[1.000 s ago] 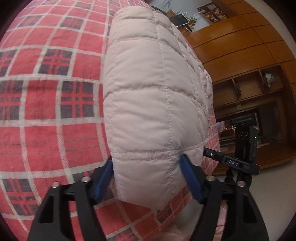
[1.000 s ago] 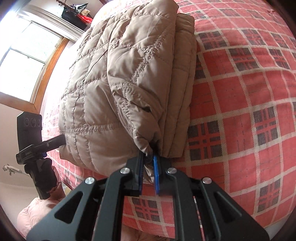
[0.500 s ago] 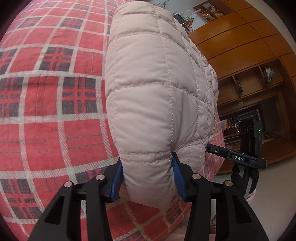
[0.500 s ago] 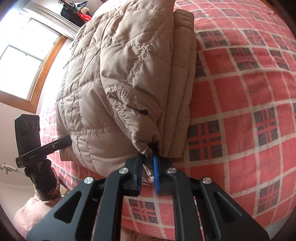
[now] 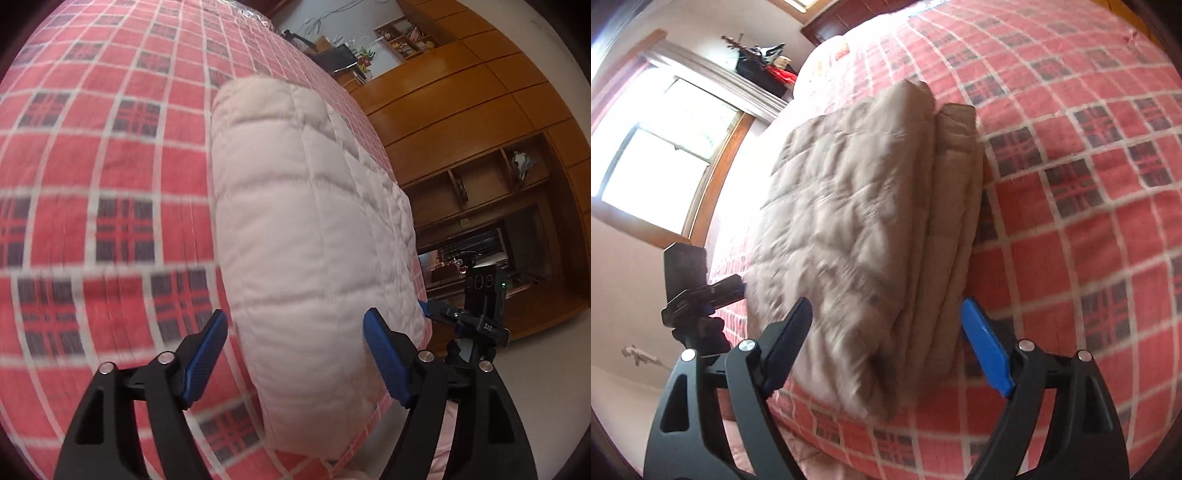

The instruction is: Fold large clothes

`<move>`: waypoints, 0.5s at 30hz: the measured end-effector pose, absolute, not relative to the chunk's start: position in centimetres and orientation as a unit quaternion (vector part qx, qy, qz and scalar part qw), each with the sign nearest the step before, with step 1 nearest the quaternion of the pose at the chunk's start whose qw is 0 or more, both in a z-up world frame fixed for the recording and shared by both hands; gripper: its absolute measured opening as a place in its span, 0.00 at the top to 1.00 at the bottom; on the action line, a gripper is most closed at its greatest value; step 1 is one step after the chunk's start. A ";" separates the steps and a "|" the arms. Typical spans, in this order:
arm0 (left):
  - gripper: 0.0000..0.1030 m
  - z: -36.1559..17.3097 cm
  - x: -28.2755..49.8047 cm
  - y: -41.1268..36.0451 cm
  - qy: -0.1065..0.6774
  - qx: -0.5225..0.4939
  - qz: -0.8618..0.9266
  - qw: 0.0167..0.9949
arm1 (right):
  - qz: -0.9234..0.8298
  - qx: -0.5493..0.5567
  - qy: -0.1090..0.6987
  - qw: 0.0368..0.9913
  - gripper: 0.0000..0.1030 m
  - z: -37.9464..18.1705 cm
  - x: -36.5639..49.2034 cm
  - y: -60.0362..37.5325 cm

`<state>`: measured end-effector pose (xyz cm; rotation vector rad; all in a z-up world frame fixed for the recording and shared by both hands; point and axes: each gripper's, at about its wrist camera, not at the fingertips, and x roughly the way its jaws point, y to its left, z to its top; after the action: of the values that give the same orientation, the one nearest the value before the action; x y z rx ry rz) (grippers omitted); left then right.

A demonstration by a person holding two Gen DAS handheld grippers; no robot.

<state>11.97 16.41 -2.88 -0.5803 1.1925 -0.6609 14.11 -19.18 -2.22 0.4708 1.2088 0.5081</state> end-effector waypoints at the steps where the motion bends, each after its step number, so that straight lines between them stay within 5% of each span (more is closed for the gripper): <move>1: 0.26 -3.1 12.4 16.5 0.545 -0.264 -0.301 0.737 | 0.238 0.224 0.561 0.760 0.20 -2.9 14.8 -19.3; 12: 0.12 -6.4 13.8 15.0 0.549 -0.289 -0.354 0.700 | 0.295 0.280 0.559 0.723 0.08 -7.5 17.7 -18.7; 14: 0.13 -6.4 13.8 14.7 0.548 -0.287 -0.356 0.700 | 0.298 0.272 0.555 0.727 0.13 -7.5 17.8 -18.2; 15: 0.18 -6.2 13.6 14.7 0.546 -0.282 -0.355 0.705 | 0.300 0.265 0.554 0.730 0.26 -7.4 17.7 -17.9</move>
<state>13.64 14.73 -6.21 -0.6260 1.2133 -0.7900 17.71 -17.86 -7.42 0.5838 1.2202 0.6605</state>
